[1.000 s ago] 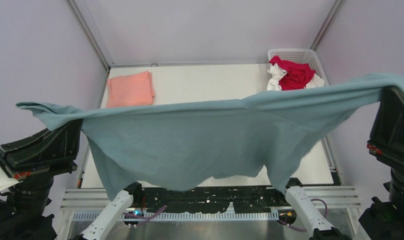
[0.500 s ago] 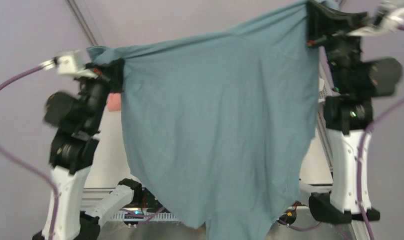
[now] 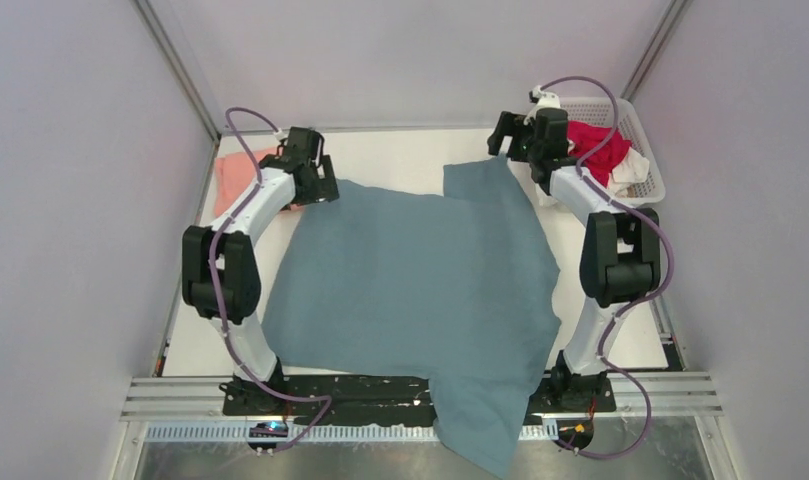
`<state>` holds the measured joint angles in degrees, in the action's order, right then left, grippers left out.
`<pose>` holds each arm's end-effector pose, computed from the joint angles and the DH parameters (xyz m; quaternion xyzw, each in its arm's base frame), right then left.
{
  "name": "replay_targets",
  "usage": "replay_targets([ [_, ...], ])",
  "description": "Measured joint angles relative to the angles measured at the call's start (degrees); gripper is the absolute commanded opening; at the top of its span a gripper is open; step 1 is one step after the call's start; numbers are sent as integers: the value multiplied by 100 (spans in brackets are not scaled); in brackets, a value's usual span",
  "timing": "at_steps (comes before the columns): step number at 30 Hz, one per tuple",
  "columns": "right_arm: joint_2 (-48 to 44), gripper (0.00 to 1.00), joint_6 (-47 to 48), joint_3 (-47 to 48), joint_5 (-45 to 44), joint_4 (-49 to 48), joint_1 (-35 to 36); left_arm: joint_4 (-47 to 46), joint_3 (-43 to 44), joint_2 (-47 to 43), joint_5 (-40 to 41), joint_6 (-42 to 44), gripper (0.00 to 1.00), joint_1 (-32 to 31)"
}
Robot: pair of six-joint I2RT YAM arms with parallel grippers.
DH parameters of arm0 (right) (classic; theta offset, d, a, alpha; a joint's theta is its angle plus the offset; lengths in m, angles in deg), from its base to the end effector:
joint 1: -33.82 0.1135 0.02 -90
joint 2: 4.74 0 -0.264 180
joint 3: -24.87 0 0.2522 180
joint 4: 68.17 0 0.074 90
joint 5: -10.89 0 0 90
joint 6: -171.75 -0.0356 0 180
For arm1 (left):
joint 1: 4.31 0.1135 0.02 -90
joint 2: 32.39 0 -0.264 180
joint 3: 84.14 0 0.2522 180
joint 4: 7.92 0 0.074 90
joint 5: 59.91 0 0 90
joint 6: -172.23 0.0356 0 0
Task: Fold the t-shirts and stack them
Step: Flatten out the tshirt
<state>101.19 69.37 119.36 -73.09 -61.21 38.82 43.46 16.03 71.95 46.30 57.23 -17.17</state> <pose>0.4414 0.0424 0.2828 0.0215 0.8102 0.1304 0.5710 0.3903 -0.0789 0.2617 -0.1415 0.9359 0.0323 0.3210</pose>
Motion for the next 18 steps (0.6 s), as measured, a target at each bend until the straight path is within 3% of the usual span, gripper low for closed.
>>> replay_targets([
  [6, 66, 95, 262, 481, -192, 481, 282, -15, -343, -584, -299, -149, 100, 68],
  [10, -632, 95, 354, 452, -280, 664, 562, -83, -455, -951, -573, -234, 100, 50],
  [18, -2577, 95, -131, -1235, -621, 1362, 1250, -269, -1655, -1471, -1436, -531, 100, 50],
])
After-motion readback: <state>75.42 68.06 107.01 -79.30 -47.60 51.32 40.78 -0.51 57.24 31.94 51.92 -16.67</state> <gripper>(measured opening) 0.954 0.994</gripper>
